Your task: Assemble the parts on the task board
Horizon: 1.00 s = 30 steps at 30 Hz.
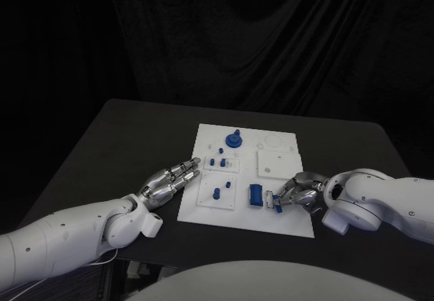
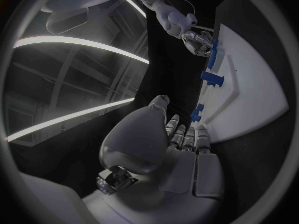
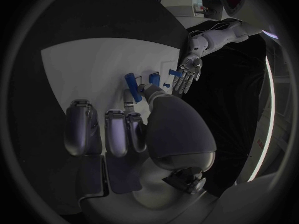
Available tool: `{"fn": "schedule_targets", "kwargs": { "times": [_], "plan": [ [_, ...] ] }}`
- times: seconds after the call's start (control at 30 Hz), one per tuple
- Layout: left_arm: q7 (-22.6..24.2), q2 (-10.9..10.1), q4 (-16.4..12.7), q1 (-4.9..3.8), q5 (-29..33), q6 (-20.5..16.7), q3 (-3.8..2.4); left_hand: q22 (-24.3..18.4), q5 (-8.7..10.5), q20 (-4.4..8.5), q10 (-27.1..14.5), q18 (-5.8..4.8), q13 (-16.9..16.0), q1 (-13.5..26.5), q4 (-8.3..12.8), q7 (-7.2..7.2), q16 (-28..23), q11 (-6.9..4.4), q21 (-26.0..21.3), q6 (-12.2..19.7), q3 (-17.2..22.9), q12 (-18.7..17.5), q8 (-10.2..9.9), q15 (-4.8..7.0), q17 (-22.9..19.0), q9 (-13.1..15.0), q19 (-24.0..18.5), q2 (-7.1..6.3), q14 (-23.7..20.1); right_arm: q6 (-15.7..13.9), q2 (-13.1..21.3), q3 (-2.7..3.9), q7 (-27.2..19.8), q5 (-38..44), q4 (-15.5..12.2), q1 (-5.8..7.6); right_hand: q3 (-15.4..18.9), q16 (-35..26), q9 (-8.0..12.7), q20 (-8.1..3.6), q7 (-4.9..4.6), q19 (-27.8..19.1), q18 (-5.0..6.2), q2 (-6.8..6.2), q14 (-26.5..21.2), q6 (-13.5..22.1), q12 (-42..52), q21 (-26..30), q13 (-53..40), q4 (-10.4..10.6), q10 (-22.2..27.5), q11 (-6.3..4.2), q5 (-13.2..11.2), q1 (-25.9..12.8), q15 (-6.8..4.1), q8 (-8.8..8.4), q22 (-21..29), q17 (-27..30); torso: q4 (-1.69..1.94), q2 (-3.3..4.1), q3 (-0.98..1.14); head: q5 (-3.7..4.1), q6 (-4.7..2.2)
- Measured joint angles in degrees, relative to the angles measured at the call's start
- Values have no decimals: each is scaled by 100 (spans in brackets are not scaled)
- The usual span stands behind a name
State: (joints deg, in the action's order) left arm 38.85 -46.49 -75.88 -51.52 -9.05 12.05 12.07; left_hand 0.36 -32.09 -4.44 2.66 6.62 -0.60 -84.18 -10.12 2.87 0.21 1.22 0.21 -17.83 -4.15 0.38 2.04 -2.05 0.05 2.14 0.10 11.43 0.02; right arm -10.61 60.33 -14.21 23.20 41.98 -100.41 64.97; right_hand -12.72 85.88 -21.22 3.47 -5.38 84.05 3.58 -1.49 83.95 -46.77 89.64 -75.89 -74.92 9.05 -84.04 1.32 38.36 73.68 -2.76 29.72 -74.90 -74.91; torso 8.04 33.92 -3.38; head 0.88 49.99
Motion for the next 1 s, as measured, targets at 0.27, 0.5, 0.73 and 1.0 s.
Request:
{"fn": "schedule_targets", "kwargs": {
  "times": [0.27, 0.5, 0.73, 1.0],
  "plan": [
    [0, -2, -3, 1, 0, 1, -1, 1, 0, 1, 0, 0, 1, 0, 0, 0, 0, 0, 1, 0, 0, 0, 0, 0, 0, 0, 1, 0, 0, -15, 5, 2, 38, -210, -47, 0, -50, 0, -16, 0, 1, 0, -1, 13, 0, -1, 0, 0, 0, 51, 9, -31, 42, -134, 0, 28, 0, 0, 3, 1, 1, -4, 0],
    [-2, -3, -2, 1, 0, 5, -1, 1, 28, 2, 0, 0, 1, 12, 0, 0, 0, 0, 1, 0, 0, 0, 0, 0, 1, -1, 2, -12, 0, -45, -23, 2, 61, -278, -22, 0, -70, 0, -20, -9, 48, -9, -1, -1, 0, -48, 0, 0, 0, 79, 0, -40, -14, -195, 0, 29, 0, 0, 2, 4, 0, -11, 0],
    [-3, 1, 2, 1, 0, 11, -2, 1, 28, 3, 0, 0, 1, 23, 0, 0, 0, 0, 1, 0, 0, 0, 0, 0, 3, -1, 3, -23, 0, -92, -56, 2, 100, -221, 20, 3, -71, 0, -24, -20, 76, -20, 0, -16, 20, -77, 0, 24, 0, 185, 0, -40, -277, -358, -19, 86, 0, 0, 3, 8, -4, -16, 0],
    [-5, 14, 14, 1, 1, 18, -3, 1, 28, 4, 0, 0, 2, 23, 0, 0, 0, 0, 2, 0, 0, 0, 0, 0, 4, -1, 4, -23, 0, -142, -77, 2, 149, -116, 30, 12, -57, 0, -15, -20, 60, -20, -1, -1, 19, -60, 0, 79, 0, 218, 0, -40, -385, -405, -19, 112, 0, 0, 6, 5, -5, -22, 0]
  ]
}}
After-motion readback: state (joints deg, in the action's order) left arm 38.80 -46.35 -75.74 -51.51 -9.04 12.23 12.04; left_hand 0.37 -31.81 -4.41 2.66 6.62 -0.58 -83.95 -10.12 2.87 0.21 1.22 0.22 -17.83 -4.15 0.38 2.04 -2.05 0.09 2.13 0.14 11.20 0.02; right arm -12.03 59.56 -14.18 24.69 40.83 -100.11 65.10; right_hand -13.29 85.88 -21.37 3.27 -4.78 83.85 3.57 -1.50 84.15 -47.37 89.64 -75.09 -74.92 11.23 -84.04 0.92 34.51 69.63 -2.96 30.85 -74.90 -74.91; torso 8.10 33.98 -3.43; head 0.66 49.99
